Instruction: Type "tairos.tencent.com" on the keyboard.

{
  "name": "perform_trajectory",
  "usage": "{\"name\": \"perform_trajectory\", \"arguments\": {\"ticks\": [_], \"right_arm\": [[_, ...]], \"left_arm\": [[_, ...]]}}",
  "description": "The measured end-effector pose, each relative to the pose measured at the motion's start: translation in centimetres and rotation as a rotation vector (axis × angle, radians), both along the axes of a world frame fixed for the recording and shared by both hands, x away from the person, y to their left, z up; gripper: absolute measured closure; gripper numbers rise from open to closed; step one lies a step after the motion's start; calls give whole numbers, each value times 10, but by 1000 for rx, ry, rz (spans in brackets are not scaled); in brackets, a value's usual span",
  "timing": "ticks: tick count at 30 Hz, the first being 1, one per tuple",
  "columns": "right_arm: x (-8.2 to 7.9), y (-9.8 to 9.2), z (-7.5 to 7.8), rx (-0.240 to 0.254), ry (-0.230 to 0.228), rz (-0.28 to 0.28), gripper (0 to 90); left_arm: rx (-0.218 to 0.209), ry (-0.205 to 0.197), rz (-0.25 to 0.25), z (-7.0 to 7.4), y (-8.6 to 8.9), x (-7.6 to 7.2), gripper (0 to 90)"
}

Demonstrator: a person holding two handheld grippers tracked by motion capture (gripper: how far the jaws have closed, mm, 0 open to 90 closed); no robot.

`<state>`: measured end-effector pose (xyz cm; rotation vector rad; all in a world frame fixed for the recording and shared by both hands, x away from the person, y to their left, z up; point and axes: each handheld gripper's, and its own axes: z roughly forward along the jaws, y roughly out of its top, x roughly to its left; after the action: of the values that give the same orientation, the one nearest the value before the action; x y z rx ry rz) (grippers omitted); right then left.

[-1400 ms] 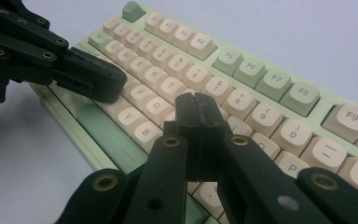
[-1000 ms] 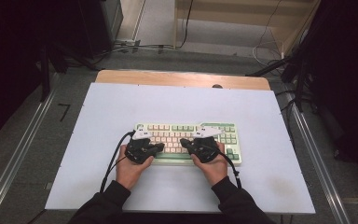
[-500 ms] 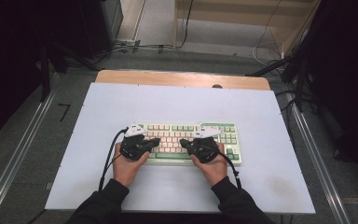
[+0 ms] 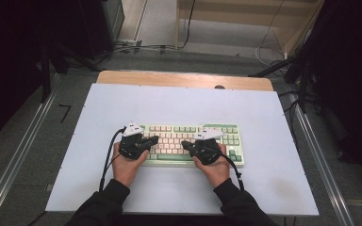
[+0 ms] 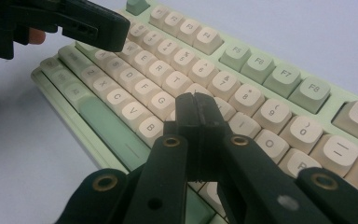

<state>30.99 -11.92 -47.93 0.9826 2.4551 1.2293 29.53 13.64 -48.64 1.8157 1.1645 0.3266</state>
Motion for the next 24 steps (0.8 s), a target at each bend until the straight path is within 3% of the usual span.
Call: {"name": "perform_trajectory", "arguments": {"ticks": [24], "right_arm": [[-1,1,0,-1,0,5,878]], "left_arm": [[-2,14,37,-6,-10,13,900]]}}
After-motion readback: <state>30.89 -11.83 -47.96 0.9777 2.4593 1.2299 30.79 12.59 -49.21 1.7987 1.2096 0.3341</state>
